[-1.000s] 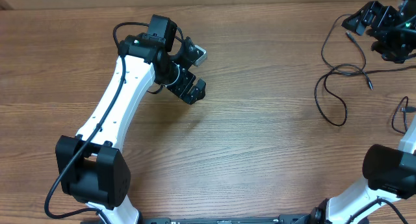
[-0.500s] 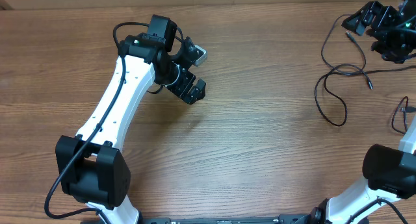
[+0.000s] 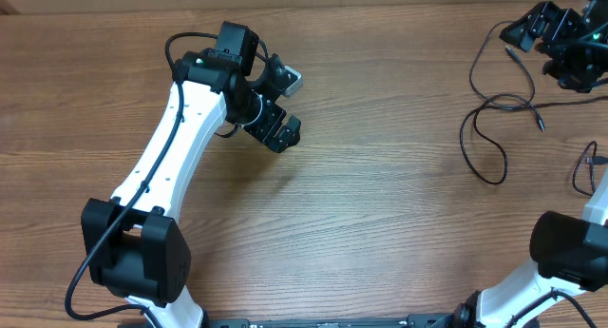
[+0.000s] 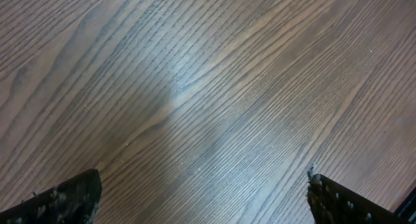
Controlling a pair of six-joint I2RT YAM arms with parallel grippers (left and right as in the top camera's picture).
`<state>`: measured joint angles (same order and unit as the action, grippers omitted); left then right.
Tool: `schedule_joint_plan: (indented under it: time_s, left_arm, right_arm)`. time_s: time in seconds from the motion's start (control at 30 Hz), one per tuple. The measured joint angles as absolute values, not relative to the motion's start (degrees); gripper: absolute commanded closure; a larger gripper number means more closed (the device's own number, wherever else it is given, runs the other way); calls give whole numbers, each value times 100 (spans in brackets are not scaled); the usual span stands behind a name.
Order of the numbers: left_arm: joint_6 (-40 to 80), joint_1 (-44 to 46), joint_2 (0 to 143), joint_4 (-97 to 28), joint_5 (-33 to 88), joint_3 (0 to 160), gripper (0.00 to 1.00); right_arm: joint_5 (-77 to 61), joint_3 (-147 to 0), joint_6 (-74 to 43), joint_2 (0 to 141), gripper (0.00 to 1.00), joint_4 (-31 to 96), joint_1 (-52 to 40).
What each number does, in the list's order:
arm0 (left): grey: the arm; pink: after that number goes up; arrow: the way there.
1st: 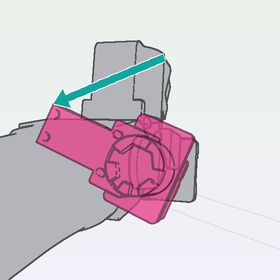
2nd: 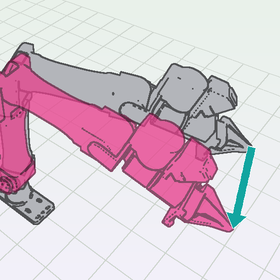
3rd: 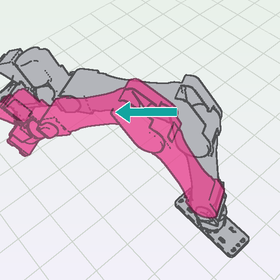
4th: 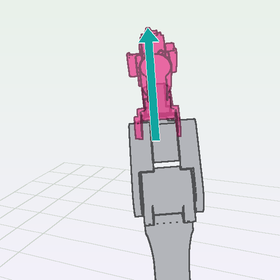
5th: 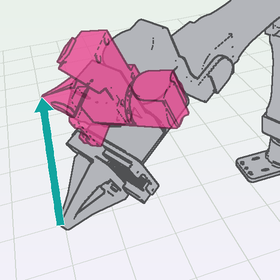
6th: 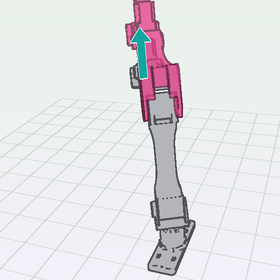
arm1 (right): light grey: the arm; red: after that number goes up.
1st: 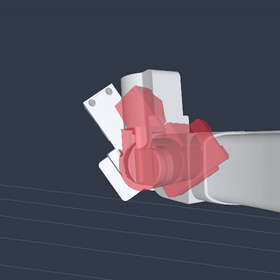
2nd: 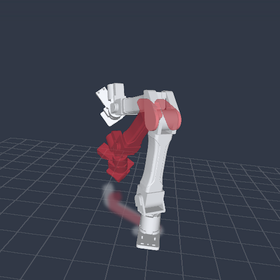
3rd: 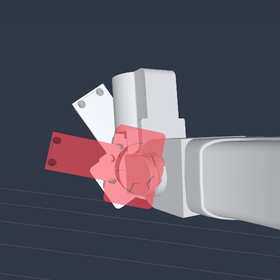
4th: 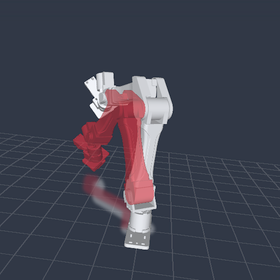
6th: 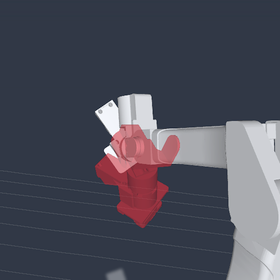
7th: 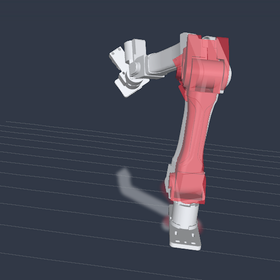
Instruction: Untangle cables
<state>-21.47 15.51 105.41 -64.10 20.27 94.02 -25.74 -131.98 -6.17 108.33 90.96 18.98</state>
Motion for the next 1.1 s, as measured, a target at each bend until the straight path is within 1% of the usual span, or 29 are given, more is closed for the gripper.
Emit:
schedule_joint_plan:
  time_s: [1.1]
  left_arm:
    - [-2158, 1551, 10536, -6573, 2027, 9402, 0]
  right_arm:
    - [-2571, -13198, -617, 10833, 0, 9094, 1898]
